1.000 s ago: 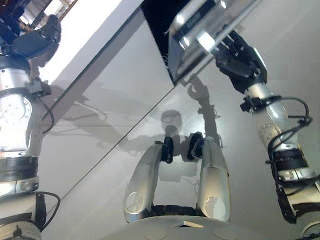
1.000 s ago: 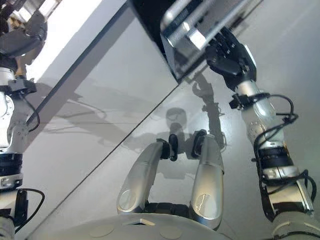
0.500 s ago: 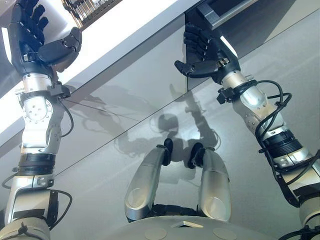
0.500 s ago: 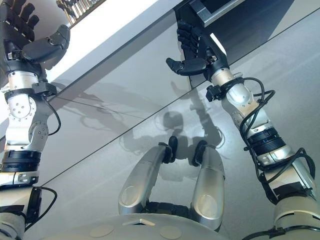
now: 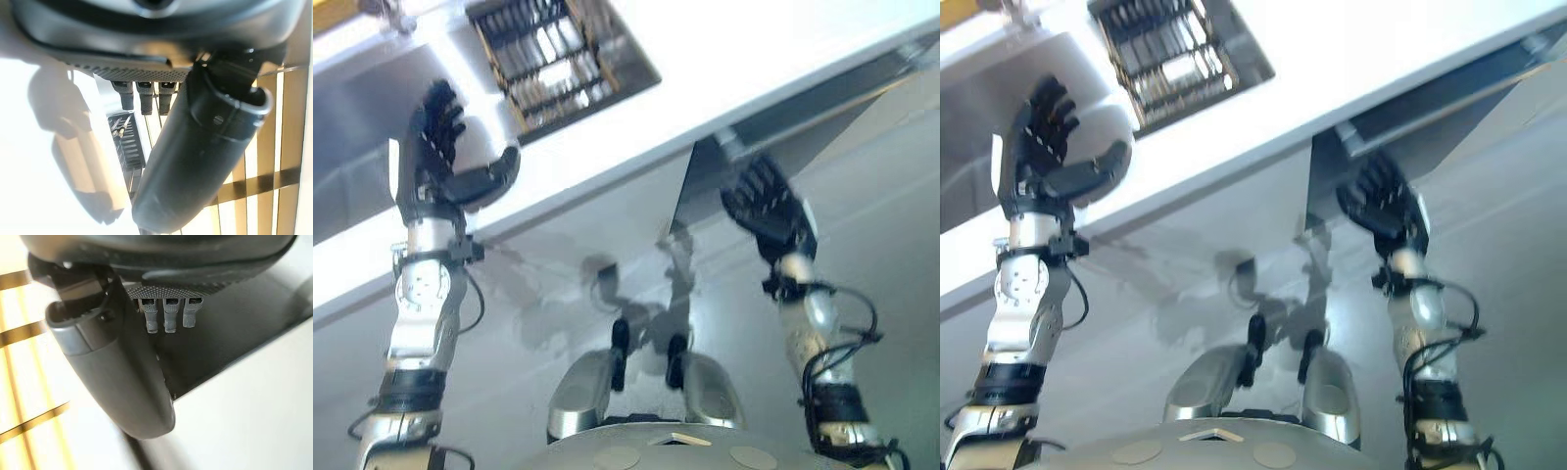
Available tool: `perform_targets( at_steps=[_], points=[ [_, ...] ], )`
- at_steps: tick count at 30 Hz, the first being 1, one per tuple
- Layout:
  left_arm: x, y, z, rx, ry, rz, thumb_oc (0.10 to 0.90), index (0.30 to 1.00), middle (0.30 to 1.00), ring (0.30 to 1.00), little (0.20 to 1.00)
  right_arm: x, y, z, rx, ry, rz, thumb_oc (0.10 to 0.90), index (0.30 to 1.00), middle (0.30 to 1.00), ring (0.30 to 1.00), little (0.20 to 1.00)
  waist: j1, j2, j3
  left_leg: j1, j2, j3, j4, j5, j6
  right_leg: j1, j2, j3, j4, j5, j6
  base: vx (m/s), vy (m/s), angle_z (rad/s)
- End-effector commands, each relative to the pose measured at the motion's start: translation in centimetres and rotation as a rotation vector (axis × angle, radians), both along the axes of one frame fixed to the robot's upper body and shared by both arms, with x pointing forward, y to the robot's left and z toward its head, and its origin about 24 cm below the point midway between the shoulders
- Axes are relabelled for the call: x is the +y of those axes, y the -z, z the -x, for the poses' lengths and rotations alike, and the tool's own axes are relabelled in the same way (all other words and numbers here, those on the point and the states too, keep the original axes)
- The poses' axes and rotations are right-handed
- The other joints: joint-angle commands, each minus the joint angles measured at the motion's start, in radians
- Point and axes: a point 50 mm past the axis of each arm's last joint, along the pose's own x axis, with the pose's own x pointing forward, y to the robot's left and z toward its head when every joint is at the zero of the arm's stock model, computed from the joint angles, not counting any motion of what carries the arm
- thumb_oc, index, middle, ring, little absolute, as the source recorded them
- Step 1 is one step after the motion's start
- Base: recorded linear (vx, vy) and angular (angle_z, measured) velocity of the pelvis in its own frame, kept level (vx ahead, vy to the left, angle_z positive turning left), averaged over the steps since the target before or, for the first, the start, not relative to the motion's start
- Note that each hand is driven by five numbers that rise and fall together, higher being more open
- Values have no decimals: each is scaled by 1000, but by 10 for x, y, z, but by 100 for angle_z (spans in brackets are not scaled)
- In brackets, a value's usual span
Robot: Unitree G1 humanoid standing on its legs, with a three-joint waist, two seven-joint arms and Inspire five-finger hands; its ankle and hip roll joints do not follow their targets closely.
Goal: Pick up plates and place into dishwasher.
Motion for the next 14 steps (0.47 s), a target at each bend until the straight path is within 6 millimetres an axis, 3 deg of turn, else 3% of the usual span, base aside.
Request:
perform_targets(
  at_steps=[1, 7, 14],
  points=[
    [29, -40, 8, -167, -101, -112, 800, 900, 900, 900, 900, -9, 11, 24, 49, -70, 193, 800, 900, 900, 900, 900, -37, 12, -105, 87, -55, 32, -156, -45, 14, -68, 8, 43, -93, 162, 123, -69, -116, 1],
    [26, -48, -9, -161, -85, -100, 800, 900, 900, 900, 900, -12, 62, 57, 371, -65, 258, 800, 900, 900, 900, 900, -39, 6, -135, 95, -40, 40, -152, -49, 5, 7, 31, 49, -142, 119, 100, -67, -103, 1],
    [19, -53, -20, -166, -49, -91, 800, 900, 900, 900, 900, -23, 99, 92, 654, 39, 241, 800, 900, 900, 900, 900, -24, 5, -160, 106, -24, 44, -135, -67, -1, 55, 47, 57, -170, 96, 85, -33, -89, 2]
  ],
)
